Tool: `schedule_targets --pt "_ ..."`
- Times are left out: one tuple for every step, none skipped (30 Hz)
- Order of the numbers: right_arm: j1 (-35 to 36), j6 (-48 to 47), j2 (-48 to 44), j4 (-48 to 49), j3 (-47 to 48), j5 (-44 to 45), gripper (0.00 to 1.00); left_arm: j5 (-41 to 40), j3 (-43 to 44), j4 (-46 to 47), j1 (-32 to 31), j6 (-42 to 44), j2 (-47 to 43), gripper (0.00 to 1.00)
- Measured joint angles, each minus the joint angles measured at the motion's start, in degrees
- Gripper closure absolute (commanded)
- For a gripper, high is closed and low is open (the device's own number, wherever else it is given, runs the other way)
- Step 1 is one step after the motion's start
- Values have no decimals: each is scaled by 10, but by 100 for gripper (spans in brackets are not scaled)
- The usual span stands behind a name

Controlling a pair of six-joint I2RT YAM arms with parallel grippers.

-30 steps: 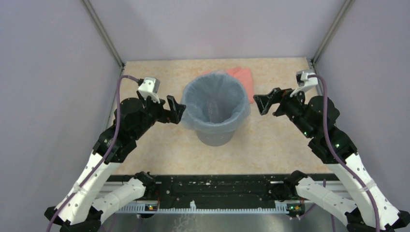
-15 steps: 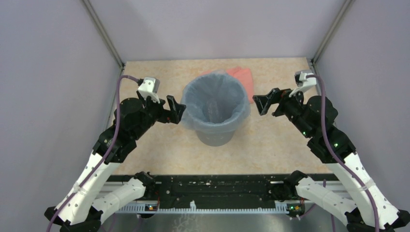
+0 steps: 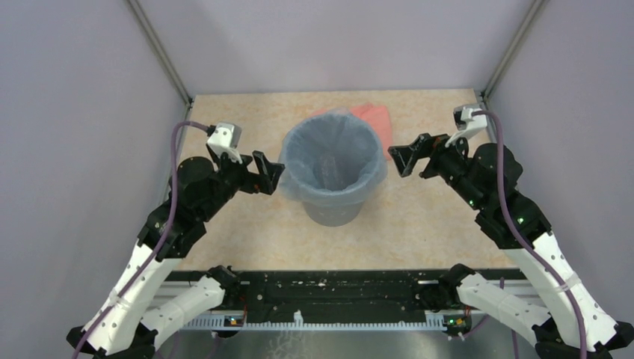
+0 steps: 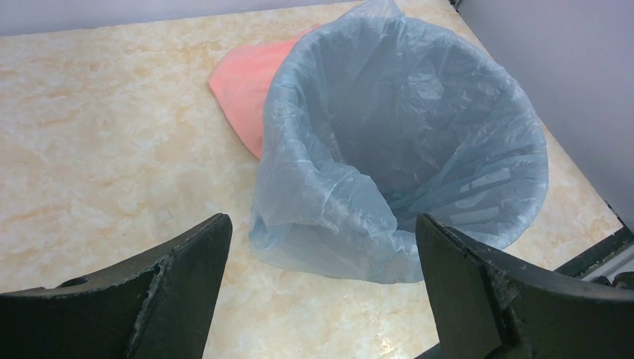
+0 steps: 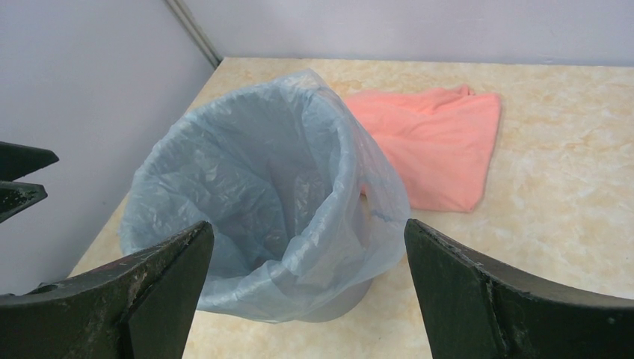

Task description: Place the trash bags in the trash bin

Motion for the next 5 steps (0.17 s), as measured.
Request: schedule_targets --pt "0 0 0 -1 0 -1 1 0 -2 0 0 0 -3 2" --pt "0 0 0 -3 0 -4 1 0 -2 -2 0 -1 -4 2" --pt "0 0 1 -8 4 -7 1 0 -3 -2 0 -2 -6 2" --pt "0 0 3 -10 7 -10 1 0 -4 -3 0 -2 -8 2" --pt "0 0 5 -11 10 -11 1 0 -6 -3 0 -3 -10 1"
